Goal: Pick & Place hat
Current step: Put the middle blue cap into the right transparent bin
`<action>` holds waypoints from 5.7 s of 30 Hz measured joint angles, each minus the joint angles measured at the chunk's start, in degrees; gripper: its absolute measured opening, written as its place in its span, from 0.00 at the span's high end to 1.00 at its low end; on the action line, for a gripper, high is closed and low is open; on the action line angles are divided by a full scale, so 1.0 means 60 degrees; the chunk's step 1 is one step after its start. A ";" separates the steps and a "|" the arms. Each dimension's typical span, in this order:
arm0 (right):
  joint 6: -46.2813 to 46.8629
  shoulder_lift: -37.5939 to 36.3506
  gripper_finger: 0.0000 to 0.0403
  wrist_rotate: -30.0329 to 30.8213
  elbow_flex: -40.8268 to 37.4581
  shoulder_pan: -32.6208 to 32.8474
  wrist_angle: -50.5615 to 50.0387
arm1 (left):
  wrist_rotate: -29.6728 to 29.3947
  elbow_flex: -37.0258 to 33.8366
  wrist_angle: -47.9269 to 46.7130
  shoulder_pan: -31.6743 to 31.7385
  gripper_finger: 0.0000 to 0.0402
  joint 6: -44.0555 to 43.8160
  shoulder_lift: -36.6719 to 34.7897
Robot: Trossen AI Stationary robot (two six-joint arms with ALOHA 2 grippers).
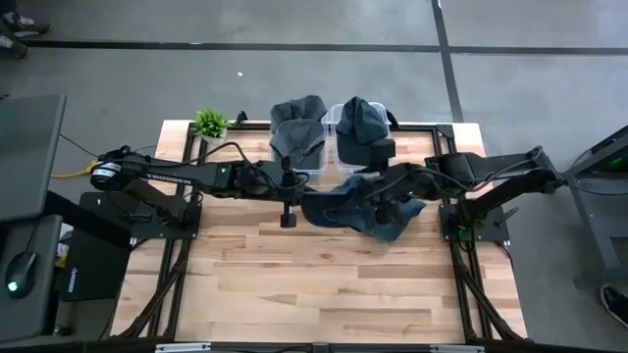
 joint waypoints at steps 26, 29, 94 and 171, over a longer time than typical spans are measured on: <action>0.4473 -0.3145 0.41 0.2301 -0.2359 -0.0455 -0.0611 | -0.2775 0.0000 0.2775 0.0000 0.99 0.1117 -0.0033; 0.4736 -0.4141 0.41 0.2302 -0.3754 -0.0452 0.0769 | -0.3116 0.0000 0.3330 0.0000 0.99 0.1403 -0.0036; 0.5360 -0.4739 0.41 -0.0363 -1.0702 -0.1180 1.7919 | -0.0630 -0.2091 1.1140 0.1209 0.99 0.1104 0.1555; 0.4825 -0.4420 0.99 -0.2068 -0.8703 -0.4458 1.2964 | -0.2571 -0.2084 0.4666 0.1173 0.28 0.1144 -0.2051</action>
